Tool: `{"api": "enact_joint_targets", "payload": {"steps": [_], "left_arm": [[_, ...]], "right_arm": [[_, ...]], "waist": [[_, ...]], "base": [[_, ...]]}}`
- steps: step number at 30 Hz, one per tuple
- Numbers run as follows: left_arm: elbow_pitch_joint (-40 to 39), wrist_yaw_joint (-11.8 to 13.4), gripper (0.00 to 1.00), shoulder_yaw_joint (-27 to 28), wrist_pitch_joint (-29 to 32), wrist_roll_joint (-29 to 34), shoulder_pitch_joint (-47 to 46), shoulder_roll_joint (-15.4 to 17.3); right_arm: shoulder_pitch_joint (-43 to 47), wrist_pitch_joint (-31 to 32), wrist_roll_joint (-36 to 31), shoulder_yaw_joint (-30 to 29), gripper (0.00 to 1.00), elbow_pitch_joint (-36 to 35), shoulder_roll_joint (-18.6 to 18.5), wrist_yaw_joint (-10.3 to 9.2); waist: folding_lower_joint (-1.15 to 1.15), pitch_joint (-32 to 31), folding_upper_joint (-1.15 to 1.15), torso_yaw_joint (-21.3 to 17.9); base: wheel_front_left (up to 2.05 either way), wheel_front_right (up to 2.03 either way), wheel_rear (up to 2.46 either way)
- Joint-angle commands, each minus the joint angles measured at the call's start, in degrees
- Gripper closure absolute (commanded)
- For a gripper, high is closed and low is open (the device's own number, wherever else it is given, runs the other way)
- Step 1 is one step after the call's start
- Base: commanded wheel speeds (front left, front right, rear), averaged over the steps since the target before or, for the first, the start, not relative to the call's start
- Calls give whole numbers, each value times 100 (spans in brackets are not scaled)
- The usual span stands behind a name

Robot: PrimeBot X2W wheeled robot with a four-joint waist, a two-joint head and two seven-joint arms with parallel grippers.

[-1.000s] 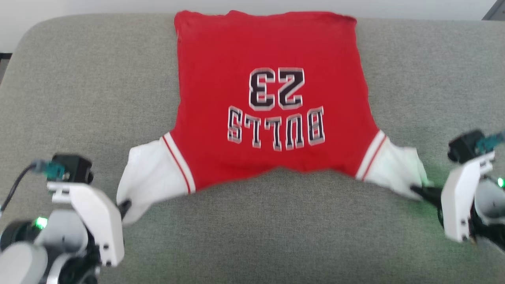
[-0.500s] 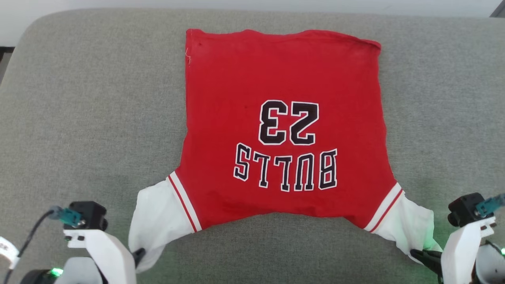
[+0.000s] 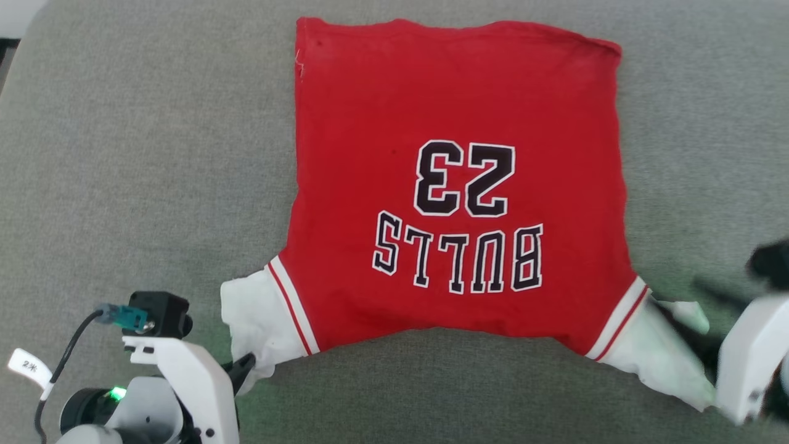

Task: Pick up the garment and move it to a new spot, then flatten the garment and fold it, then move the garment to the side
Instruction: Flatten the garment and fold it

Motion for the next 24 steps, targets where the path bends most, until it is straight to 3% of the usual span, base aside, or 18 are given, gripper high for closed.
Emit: {"api": "enact_joint_targets", "payload": {"steps": [1, 4, 8, 16, 24], "left_arm": [[29, -33, 100, -14, -28, 35, -101, -40], [61, -103, 100, -58, -71, 66, -243, -90], [115, -208, 100, -139, -91, 117, -484, -199], [352, -495, 100, -408, -118, 218, -975, -483], [645, -727, 100, -604, -193, 217, -1299, -767]], "right_arm": [[-188, -91, -122, -79, 0, -105, 7, 0], [-677, -277, -369, -107, 0, -204, 88, 0], [-1597, -701, -668, 2, 0, 246, 47, 0], [-3397, -1334, -915, 331, 0, 2138, -238, 0], [-4744, -1109, -1146, 555, 0, 4128, -524, 1]], "waist": [[0, 66, 0, 54], [0, 184, 0, 136], [0, 383, 0, 311], [0, 763, 0, 827], [0, 1064, 0, 1273]], "base": [[0, 0, 0], [0, 0, 0], [0, 0, 0], [0, 0, 0], [0, 0, 0]]}}
